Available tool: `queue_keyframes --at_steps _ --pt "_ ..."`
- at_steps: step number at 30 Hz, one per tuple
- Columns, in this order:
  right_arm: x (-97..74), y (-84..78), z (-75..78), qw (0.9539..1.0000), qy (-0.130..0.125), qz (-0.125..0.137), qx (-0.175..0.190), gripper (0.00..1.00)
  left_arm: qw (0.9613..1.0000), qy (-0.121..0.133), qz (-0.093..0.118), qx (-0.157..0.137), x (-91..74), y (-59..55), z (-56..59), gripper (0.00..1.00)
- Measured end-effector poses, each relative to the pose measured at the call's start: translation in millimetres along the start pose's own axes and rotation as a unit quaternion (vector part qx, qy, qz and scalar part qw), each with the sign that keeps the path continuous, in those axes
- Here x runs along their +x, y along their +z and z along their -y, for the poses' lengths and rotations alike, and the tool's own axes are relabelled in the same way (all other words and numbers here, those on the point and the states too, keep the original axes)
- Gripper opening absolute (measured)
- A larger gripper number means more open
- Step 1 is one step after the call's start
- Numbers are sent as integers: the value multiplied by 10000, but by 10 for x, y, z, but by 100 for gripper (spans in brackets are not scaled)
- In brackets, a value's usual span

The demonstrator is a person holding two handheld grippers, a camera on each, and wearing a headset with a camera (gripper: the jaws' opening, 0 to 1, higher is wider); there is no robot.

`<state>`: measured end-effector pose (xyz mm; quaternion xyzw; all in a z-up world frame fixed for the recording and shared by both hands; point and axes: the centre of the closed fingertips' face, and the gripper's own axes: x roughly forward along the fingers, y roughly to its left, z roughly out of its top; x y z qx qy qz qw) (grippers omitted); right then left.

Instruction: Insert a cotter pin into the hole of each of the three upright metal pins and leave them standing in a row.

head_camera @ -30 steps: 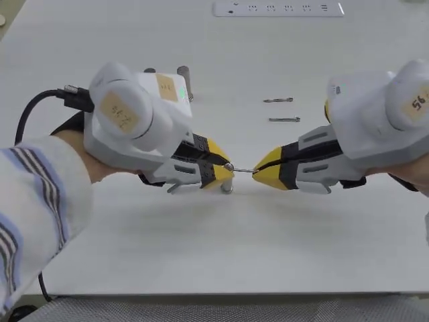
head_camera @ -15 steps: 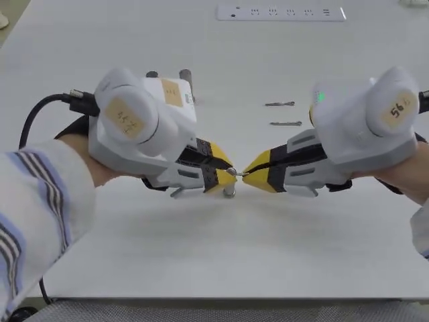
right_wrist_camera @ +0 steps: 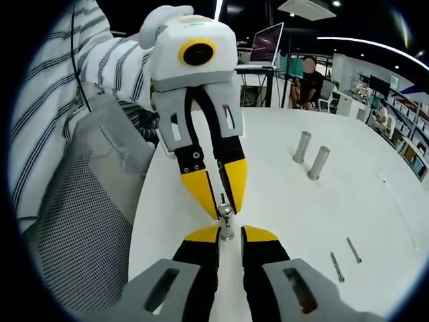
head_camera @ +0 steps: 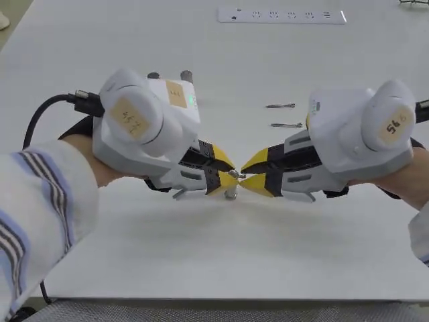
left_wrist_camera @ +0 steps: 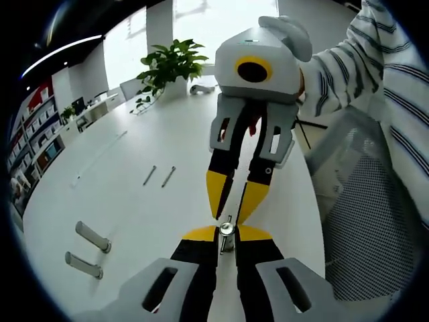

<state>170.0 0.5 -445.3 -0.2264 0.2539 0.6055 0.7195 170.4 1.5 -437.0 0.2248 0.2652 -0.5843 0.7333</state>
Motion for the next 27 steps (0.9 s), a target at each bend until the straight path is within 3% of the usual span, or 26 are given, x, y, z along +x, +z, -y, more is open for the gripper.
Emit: queue_keyframes --at_steps 7,16,27 --pt "-79 25 -4 9999 -55 67 82 0 10000 -5 4 4 1 -1 5 5" --pt "-48 70 -58 10000 22 51 20 0 10000 9 11 -5 -4 -2 5 5" --pt "-61 62 -41 9998 -84 114 148 4 9999 -31 120 -77 -36 4 50 6"
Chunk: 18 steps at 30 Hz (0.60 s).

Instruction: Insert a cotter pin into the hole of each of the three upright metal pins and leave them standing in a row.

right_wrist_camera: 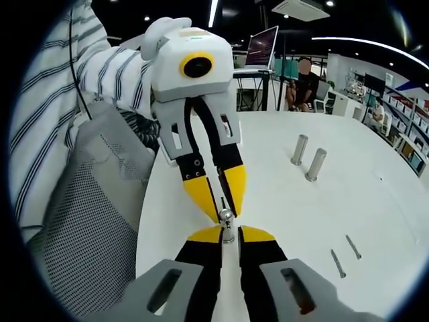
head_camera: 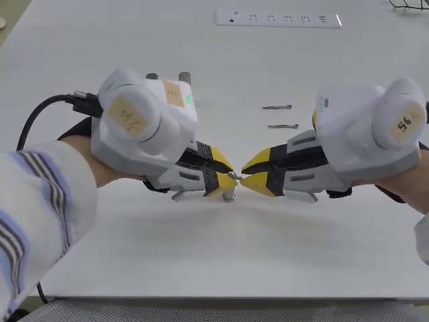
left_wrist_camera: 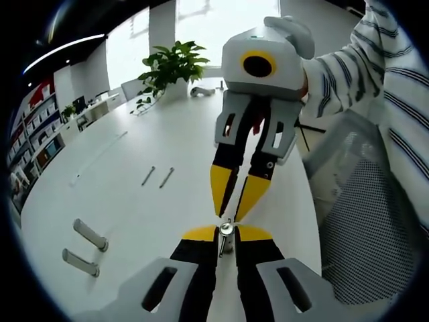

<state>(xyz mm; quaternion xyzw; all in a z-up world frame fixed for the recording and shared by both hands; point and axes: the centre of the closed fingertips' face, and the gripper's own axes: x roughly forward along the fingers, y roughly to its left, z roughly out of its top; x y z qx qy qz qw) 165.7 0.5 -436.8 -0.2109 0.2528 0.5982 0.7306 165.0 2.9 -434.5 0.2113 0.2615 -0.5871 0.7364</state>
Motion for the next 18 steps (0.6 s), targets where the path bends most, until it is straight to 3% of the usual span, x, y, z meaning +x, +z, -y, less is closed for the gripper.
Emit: queue_keyframes --at_steps 2,8,13,18 --pt "2 -8 -19 10000 4 26 75 4 10000 6 99 -9 -37 28 4 8" --pt "39 -34 -80 9996 -55 95 268 8 9996 128 238 -74 -151 6 34 31" --pt "66 -23 -87 9988 -146 212 415 14 9963 263 663 -486 -303 23 79 43" --pt "113 -31 -92 9980 -172 279 540 17 9930 340 877 -714 -441 -8 149 67"
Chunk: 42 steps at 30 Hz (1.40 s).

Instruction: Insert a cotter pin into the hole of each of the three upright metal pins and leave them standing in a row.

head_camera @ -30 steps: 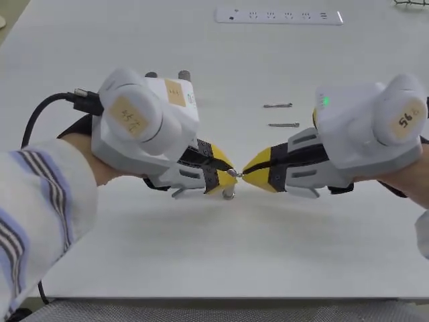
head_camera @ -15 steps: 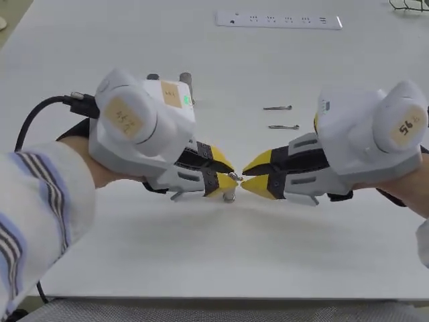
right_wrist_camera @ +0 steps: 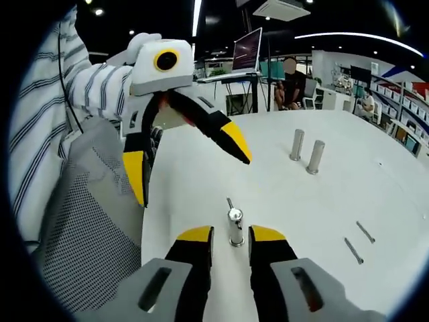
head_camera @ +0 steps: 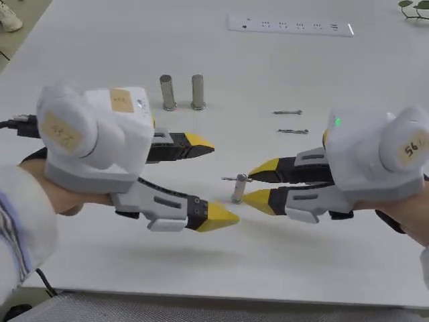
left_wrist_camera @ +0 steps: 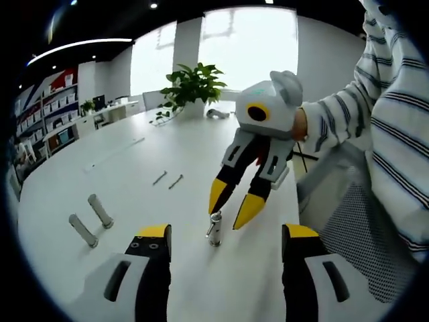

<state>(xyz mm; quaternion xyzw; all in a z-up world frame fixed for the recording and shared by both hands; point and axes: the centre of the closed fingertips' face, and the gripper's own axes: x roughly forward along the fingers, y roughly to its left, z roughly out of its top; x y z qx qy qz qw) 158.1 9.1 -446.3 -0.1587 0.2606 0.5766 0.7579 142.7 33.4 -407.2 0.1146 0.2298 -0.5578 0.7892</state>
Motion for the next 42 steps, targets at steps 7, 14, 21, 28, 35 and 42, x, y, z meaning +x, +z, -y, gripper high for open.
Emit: queue_keyframes --at_steps 7,14,21,28,35,42 --pt "68 -19 7 9998 39 86 187 18 9990 302 156 -285 -149 -64 14 79" --pt "127 -85 5 9997 133 32 184 16 9968 438 306 -593 -236 -106 46 99" --pt "174 -118 27 9997 181 50 172 15 9957 483 144 -778 -301 -252 116 99" --pt "239 -109 54 9995 254 152 90 11 9952 594 66 -778 -339 -293 79 99" --pt "282 -123 66 9994 294 159 53 6 9944 735 47 -760 -363 -283 22 99" --pt "293 -120 69 9992 243 99 -293 5 9937 810 -25 -778 -377 -331 -5 99"
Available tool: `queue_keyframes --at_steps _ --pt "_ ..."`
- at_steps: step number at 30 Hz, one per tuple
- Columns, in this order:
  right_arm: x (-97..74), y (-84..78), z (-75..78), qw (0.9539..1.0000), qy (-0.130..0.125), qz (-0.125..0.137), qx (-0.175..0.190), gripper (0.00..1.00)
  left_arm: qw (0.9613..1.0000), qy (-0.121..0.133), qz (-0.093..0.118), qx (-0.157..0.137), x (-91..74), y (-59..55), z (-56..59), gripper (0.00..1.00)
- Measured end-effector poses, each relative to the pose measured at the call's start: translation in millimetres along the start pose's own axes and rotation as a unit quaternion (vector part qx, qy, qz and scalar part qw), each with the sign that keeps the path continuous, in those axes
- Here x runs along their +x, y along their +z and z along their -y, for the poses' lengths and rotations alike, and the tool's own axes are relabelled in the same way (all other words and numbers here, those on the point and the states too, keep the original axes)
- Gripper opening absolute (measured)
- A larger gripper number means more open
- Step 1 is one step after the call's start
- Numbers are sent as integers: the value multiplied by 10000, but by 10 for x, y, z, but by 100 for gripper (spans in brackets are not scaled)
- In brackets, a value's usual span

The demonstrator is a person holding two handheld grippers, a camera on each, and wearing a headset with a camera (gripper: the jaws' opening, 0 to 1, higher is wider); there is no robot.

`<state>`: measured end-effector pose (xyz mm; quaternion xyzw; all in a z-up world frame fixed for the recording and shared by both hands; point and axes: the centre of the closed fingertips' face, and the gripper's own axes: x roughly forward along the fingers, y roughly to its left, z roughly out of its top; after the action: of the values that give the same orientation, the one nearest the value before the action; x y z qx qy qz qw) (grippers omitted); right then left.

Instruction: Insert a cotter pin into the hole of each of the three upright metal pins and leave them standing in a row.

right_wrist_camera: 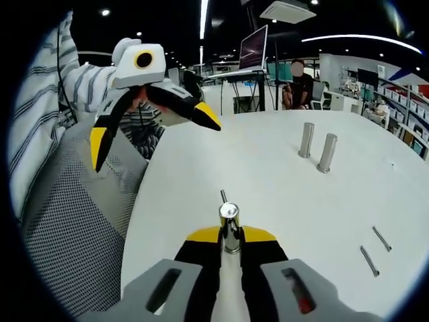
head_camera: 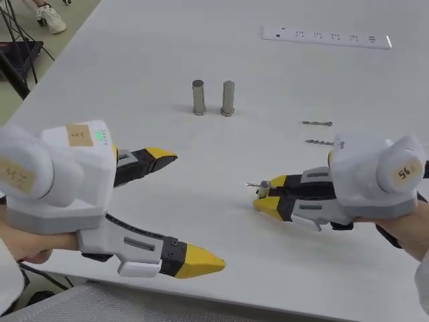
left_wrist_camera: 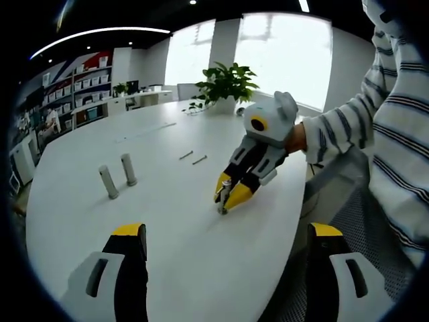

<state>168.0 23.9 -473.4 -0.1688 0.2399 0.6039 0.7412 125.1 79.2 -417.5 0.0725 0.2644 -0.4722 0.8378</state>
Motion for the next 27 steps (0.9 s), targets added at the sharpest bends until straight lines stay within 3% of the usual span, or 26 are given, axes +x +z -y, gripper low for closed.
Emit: queue_keyframes --at_steps 9,16,27 --pt "40 31 10 9998 -147 76 -138 4 9999 127 -45 5 -40 -54 -80 99" --pt "140 278 74 9995 -155 207 -159 3 9997 209 54 -123 -97 -81 -143 99" --pt "469 623 185 9990 -93 395 -211 4 9984 460 69 -324 -244 -178 -286 99"
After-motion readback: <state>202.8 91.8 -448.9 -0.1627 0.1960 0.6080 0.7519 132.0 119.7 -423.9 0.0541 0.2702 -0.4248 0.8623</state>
